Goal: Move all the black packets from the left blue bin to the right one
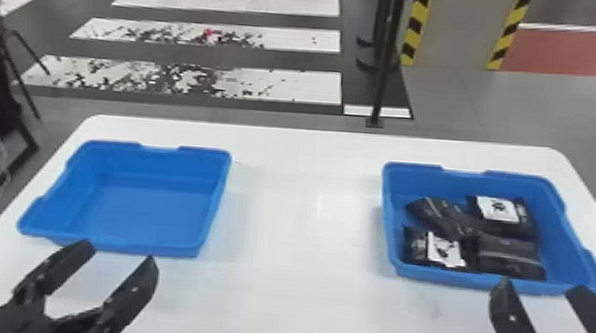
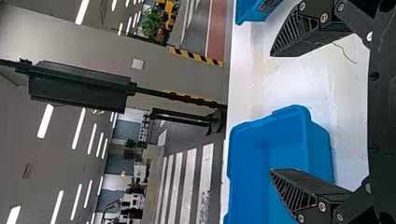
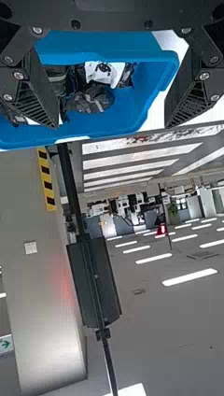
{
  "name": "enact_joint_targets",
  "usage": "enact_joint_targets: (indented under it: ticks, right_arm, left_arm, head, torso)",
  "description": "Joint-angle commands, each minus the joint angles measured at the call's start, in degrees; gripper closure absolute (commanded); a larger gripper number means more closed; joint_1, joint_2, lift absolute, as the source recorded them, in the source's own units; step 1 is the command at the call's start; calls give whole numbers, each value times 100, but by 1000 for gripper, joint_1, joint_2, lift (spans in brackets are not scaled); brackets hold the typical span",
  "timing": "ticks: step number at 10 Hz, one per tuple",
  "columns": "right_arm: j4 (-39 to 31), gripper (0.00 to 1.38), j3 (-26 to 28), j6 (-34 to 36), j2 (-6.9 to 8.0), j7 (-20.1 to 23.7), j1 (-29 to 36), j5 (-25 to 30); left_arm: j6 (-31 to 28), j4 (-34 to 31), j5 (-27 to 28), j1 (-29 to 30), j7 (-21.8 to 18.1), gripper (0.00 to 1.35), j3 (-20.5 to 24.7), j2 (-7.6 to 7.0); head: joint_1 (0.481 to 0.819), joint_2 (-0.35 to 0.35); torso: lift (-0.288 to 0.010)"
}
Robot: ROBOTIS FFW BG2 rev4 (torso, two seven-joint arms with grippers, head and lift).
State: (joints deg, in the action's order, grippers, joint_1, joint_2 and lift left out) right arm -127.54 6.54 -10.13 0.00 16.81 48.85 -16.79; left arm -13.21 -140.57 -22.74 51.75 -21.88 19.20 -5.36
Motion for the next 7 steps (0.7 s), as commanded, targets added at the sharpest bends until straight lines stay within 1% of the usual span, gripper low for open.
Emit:
enact_joint_targets:
  ticks: [1,7]
  right_arm:
    - [7,205,-2,0,5,6,-19,0]
    - [49,205,-2,0,5,6,-62,-12]
  left_arm:
    - [-14,2,-34,0,0,191,0,0]
    - [-28,16,-80,0,0,191,0,0]
  head:
    - [695,61]
    - [695,60]
  torso:
    - [-185]
    - [-185]
